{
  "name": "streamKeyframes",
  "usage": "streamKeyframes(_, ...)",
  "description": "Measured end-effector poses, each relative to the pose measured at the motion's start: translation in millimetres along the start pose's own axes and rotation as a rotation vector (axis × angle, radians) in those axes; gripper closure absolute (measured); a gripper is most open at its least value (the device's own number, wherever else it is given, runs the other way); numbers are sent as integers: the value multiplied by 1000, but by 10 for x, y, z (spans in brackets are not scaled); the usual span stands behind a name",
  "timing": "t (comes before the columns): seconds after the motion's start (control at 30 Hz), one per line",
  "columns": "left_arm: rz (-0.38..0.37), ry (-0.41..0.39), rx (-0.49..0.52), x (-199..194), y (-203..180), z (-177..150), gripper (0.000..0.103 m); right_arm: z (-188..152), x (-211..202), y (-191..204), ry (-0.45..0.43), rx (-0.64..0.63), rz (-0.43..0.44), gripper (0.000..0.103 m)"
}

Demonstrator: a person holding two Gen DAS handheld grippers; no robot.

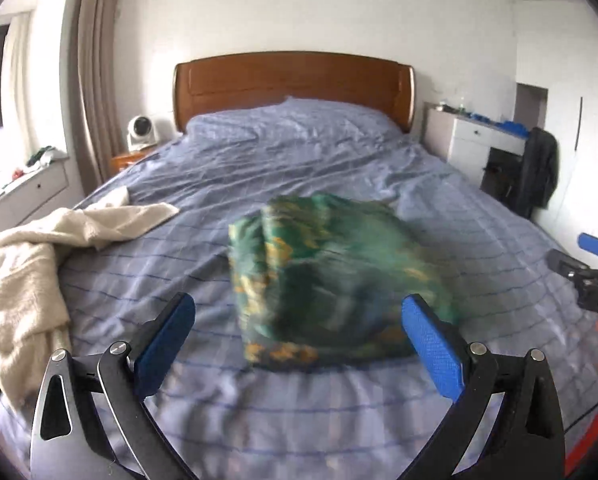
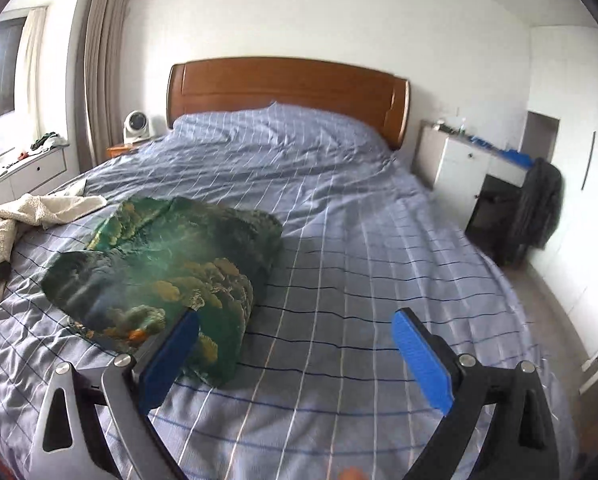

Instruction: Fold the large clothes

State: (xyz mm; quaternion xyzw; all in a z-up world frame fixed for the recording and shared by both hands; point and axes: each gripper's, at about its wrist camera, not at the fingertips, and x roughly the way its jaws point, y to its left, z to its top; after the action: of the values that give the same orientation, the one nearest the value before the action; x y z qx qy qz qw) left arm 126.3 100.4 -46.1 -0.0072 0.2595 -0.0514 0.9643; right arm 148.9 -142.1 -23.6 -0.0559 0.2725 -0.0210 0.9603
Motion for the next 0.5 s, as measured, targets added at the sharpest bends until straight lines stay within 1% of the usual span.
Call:
streamKeyframes(0.1, 7, 19, -16, -80, -190, 1, 0, -6, -184, -24, -7, 14, 19, 4)
streamKeyframes(0.2, 33, 16, -10, -147, -362, -42, 0, -89, -317, -10, -1, -8, -3, 4)
streamKeyframes(0.3, 48, 23, -20, -220, -441, -72, 0, -167, -411, 35, -6, -43, -33, 4)
streamKeyframes(0.37, 105, 28, -13, -307, -489, -88, 0, -207, -461, 42, -14, -53, -31, 4)
streamKeyframes(0.47, 152, 26, -6, -415, -557, -122, 0, -246, -496, 29, -1, -33, -4, 4)
streamKeyframes(0.5, 151, 28, -8, -437, -562, -135, 0, -267, -501, 33, 9, -25, 6, 4)
